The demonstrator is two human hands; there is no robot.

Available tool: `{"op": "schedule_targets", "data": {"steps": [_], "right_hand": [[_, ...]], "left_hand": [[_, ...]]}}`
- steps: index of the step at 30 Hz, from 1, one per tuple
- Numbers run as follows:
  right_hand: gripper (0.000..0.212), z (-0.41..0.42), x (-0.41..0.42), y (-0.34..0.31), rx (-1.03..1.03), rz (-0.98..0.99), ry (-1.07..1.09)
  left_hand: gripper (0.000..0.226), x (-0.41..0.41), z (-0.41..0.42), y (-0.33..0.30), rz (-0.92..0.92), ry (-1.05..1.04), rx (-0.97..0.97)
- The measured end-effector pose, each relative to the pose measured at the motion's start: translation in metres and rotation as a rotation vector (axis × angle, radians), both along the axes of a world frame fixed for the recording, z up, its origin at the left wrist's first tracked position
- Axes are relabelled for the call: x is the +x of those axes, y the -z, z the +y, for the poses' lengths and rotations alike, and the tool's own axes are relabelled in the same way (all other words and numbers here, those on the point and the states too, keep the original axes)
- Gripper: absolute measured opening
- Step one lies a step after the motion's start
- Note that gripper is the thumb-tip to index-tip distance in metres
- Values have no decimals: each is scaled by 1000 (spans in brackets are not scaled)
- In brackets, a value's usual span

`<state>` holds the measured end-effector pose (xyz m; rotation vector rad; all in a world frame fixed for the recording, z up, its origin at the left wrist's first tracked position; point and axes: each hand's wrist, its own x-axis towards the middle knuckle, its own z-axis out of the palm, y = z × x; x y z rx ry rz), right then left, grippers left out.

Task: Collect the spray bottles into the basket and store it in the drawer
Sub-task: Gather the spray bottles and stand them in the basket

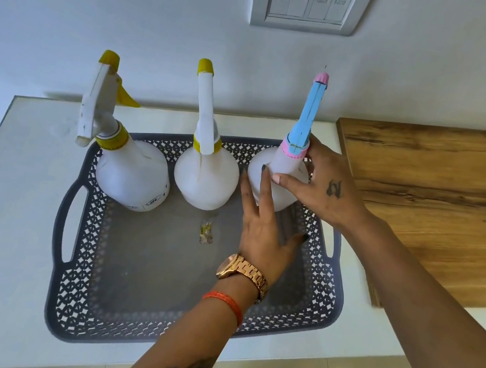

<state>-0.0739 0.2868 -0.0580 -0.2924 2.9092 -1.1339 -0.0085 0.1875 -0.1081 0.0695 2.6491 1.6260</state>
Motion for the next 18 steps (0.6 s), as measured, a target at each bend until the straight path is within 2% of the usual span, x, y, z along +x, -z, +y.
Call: {"op": "schedule_targets", "data": {"steps": [10,15,18], "right_hand": [[61,4,2,-3,-25,-12,-3],[66,29,30,-20,-161,1,100],[63,55,67,-32,-264,55,191]], "left_hand": [[110,10,0,-15,-27,3,-39],[90,40,0,-34,23,-96,-34],[75,70,11,-56,165,-102,19]]}}
